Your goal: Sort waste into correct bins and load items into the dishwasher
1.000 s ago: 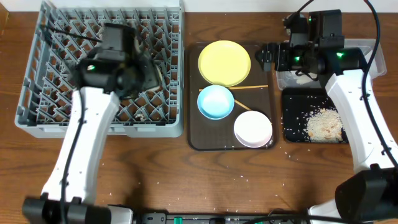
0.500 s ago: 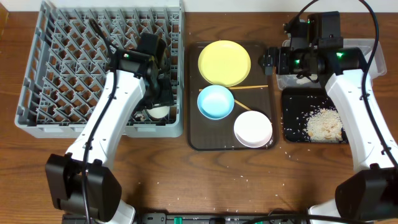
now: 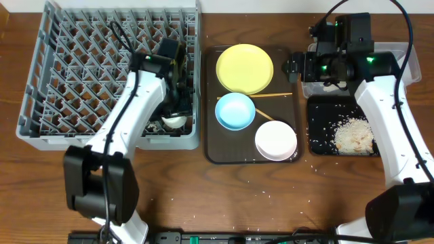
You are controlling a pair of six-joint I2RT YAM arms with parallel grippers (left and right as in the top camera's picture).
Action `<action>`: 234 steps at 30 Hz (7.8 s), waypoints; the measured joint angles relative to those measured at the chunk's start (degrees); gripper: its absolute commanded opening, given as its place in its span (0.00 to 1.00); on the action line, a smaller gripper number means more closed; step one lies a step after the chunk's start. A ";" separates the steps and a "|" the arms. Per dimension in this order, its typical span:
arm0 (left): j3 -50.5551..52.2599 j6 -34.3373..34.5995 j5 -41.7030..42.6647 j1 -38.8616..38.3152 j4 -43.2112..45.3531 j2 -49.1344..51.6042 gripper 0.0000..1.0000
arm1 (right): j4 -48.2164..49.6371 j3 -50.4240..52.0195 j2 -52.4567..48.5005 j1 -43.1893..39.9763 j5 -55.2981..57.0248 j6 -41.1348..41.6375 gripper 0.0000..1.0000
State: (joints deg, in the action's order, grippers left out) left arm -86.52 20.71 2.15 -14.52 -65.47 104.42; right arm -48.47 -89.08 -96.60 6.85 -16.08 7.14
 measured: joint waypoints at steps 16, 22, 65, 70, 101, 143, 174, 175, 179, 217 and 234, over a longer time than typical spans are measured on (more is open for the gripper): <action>-2.12 0.02 0.13 -0.22 -7.45 2.84 0.55 | -1.01 0.00 0.00 0.00 0.04 0.00 0.99; -4.59 0.02 0.55 -0.22 -11.50 2.56 0.55 | -1.01 0.00 0.00 0.00 0.04 0.00 0.99; -11.23 -1.90 10.45 -17.05 0.72 3.96 0.74 | -2.60 0.00 1.73 -4.76 0.28 2.93 0.98; -11.21 1.81 10.64 -22.58 5.51 6.95 0.71 | -2.73 0.00 1.75 -6.34 0.44 2.95 0.98; -11.21 8.09 12.55 -30.71 11.96 22.64 0.08 | -5.53 0.00 1.75 -7.17 0.68 2.93 0.98; -8.66 0.13 -56.13 -8.24 16.31 -0.57 0.07 | -6.58 0.00 1.75 -7.15 0.68 2.89 0.98; 1.81 7.58 -74.44 -12.87 17.11 10.60 0.15 | -6.80 0.00 1.75 -7.15 0.68 2.89 0.99; 1.81 7.58 -74.36 -12.94 16.74 10.60 0.15 | -6.80 0.00 1.75 -7.15 0.68 2.86 0.98; 1.81 7.56 -74.31 -13.44 16.37 10.60 0.17 | -6.80 0.00 1.75 -7.15 0.68 2.86 0.98; -9.07 0.24 -6.19 -13.90 13.42 -2.29 0.60 | -7.45 0.00 1.75 -7.15 0.68 2.86 0.99; 11.89 31.61 -14.71 -21.81 33.31 3.08 0.53 | -8.02 0.00 1.75 -7.15 0.68 2.86 0.99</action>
State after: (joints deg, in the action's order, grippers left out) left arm -74.63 52.31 -12.56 -36.34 -32.16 107.50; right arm -56.49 -89.08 -94.85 -0.30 -15.40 10.00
